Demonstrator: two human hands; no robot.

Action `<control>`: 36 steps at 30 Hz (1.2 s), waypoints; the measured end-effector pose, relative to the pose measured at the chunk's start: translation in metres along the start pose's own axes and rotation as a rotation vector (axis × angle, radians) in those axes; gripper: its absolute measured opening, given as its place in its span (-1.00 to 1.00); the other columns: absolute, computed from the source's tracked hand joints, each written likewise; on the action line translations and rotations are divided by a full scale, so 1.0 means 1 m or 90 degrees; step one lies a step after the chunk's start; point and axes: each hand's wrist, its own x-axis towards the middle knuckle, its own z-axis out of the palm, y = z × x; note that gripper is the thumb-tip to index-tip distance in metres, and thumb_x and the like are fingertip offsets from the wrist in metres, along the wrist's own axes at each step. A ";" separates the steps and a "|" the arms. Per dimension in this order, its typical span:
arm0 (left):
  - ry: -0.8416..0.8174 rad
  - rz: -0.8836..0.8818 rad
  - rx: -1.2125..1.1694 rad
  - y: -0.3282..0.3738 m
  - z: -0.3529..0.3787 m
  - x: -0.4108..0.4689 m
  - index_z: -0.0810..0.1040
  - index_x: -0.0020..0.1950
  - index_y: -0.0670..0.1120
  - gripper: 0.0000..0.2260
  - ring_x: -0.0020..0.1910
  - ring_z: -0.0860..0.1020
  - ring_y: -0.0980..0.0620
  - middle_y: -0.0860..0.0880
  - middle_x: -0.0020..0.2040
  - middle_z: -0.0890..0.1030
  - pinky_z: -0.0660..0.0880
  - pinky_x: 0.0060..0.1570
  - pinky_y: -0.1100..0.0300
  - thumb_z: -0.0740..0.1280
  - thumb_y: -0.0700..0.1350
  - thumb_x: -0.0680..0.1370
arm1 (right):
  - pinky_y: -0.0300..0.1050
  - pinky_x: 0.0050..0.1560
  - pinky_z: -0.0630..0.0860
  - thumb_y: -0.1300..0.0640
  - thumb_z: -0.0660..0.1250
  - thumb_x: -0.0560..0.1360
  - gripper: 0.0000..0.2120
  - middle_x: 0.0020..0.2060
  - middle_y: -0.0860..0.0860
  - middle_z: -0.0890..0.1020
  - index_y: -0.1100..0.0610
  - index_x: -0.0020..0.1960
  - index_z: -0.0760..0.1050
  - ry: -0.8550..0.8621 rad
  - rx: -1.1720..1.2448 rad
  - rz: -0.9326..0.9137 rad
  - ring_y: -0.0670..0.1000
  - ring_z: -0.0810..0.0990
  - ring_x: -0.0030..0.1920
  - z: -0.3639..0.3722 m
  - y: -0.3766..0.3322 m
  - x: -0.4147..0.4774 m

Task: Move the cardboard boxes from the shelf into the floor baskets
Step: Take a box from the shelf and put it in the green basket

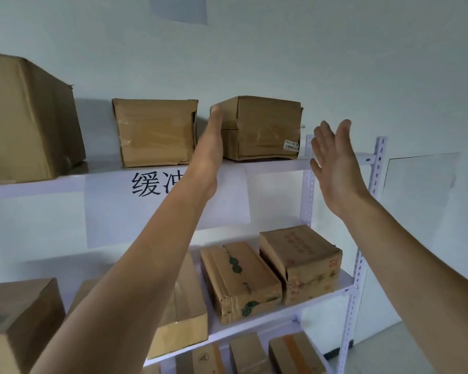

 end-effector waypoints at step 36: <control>0.084 -0.008 -0.042 0.007 0.051 0.082 0.56 0.24 -0.23 -0.14 -0.33 0.62 -0.02 -0.04 -0.22 0.66 0.54 -0.37 0.25 -0.06 0.53 0.65 | -0.05 -0.19 0.34 -0.51 -0.18 0.62 -0.21 -0.27 0.04 0.47 0.02 0.05 0.63 -0.260 0.234 0.101 0.00 0.39 -0.28 -0.027 0.016 0.187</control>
